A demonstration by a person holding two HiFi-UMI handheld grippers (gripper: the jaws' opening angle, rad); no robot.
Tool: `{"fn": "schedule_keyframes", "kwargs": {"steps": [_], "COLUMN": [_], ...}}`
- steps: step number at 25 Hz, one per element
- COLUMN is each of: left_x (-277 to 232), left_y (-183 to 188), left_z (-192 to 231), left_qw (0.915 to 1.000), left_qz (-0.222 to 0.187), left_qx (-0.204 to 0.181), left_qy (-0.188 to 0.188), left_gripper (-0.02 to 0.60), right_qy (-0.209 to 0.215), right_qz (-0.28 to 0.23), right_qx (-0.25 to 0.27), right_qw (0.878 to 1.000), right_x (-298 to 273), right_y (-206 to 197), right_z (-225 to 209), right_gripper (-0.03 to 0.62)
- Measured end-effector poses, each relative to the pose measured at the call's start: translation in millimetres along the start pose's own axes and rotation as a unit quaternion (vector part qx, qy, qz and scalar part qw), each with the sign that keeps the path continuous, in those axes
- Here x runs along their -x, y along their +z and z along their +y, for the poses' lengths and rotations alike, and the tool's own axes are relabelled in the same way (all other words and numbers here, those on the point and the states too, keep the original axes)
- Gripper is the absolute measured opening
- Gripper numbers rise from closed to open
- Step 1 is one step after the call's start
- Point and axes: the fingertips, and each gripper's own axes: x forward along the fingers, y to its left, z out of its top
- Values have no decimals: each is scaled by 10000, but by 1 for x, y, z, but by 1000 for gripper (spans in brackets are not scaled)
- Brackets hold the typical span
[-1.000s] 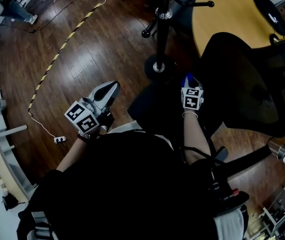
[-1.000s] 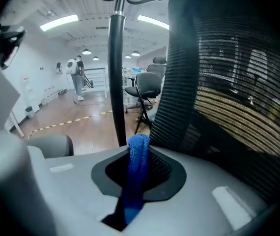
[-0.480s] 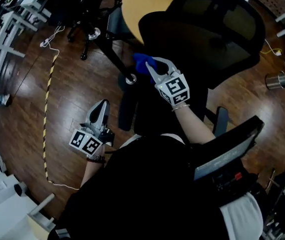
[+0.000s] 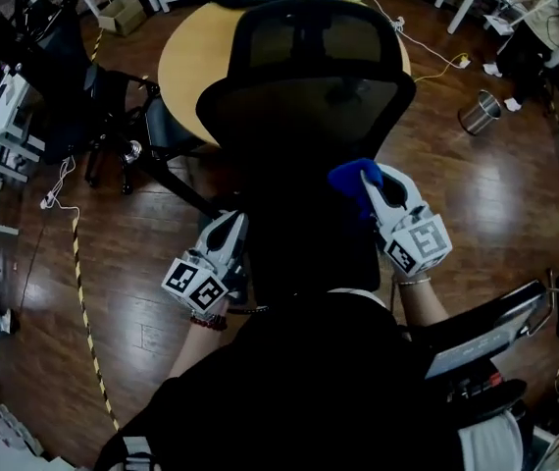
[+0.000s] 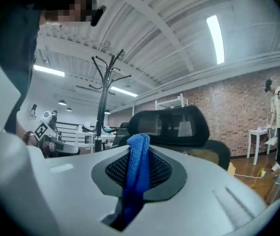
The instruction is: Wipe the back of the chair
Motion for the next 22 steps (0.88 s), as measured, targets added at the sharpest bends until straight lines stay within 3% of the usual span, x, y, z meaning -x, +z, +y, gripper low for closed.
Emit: {"fn": "schedule_keyframes", "kwargs": {"steps": [3, 8, 12, 16, 22], "left_x": [-23, -49, -63, -68, -24], "left_y": [5, -11, -28, -32, -10], "left_z": [-33, -87, -121, -143, -149], "left_qw": [9984, 9928, 9934, 9953, 9926], "left_qz": [225, 555, 664, 348, 95], "left_qx": [-430, -969, -923, -837, -773], "left_qy": [-279, -441, -158, 342, 935], "left_gripper": [6, 6, 6, 6, 6], "right_qy": [-363, -212, -39, 133, 48], "right_qz": [-250, -315, -187, -112, -35], "right_qx": [36, 106, 47, 78, 152], "right_qw": [9990, 9992, 9998, 9998, 9999], "right_x": [48, 92, 118, 153, 173], "right_y": [33, 37, 41, 39, 59], "right_z": [-10, -17, -22, -38, -51], "right_gripper": [40, 39, 38, 38, 38]}}
